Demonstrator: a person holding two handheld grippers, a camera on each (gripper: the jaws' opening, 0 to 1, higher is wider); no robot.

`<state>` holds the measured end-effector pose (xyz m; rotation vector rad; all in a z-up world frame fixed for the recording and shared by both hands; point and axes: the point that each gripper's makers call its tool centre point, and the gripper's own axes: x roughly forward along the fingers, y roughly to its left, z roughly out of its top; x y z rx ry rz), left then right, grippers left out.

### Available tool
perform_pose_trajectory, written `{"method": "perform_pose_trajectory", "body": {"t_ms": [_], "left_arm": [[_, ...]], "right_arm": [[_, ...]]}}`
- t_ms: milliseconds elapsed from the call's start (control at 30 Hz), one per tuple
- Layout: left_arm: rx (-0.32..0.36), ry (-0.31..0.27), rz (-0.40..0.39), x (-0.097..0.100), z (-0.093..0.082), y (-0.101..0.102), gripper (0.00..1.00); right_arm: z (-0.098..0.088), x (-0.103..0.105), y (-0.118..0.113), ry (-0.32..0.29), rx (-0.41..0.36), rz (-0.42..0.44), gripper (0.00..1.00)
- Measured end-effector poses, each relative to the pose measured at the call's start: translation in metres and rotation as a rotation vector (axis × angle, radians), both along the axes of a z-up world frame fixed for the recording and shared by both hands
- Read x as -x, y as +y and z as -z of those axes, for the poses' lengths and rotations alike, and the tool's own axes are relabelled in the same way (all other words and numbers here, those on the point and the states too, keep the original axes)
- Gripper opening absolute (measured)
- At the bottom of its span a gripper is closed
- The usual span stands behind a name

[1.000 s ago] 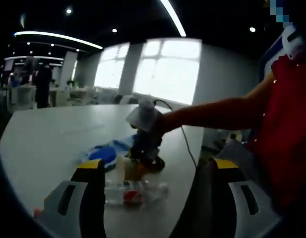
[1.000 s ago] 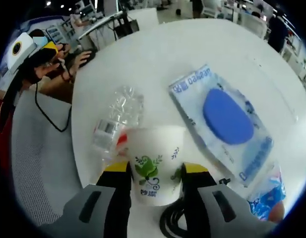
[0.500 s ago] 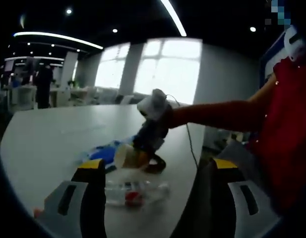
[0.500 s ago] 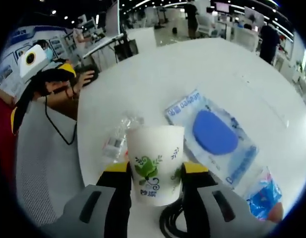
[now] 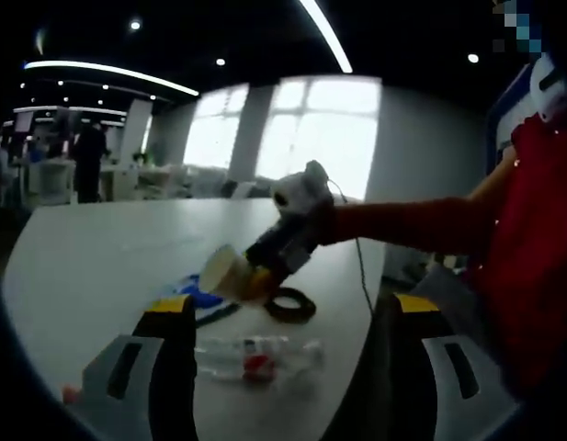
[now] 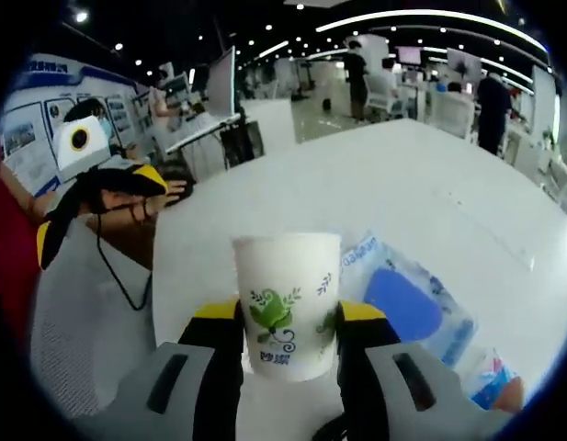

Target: Arrange the tabletop items into an orderly group along one side of the table until the central work area is clear of visible clutter.

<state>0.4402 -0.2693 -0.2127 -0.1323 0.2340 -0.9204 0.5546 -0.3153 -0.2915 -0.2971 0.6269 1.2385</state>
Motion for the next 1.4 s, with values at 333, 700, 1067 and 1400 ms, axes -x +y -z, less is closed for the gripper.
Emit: {"method": "perform_pose_trajectory", "body": {"t_ms": [333,700,1067,1400], "left_arm": [[0.008,0.000,-0.027,-0.002,-0.002,0.015,0.84],[0.017,0.028,-0.056,-0.008,0.007,0.030,0.84],[0.033,0.067,-0.076,-0.017,0.018,0.037,0.84],[0.059,0.073,-0.097,-0.024,0.018,0.041,0.84]], "right_arm": [[-0.018,-0.010,0.038,-0.080,-0.158,-0.021,0.39],[-0.013,-0.037,0.084,-0.091,-0.258,-0.001,0.39],[0.010,-0.067,0.121,-0.096,-0.283,0.025,0.39],[0.030,-0.085,0.144,-0.150,-0.279,0.006,0.39]]}}
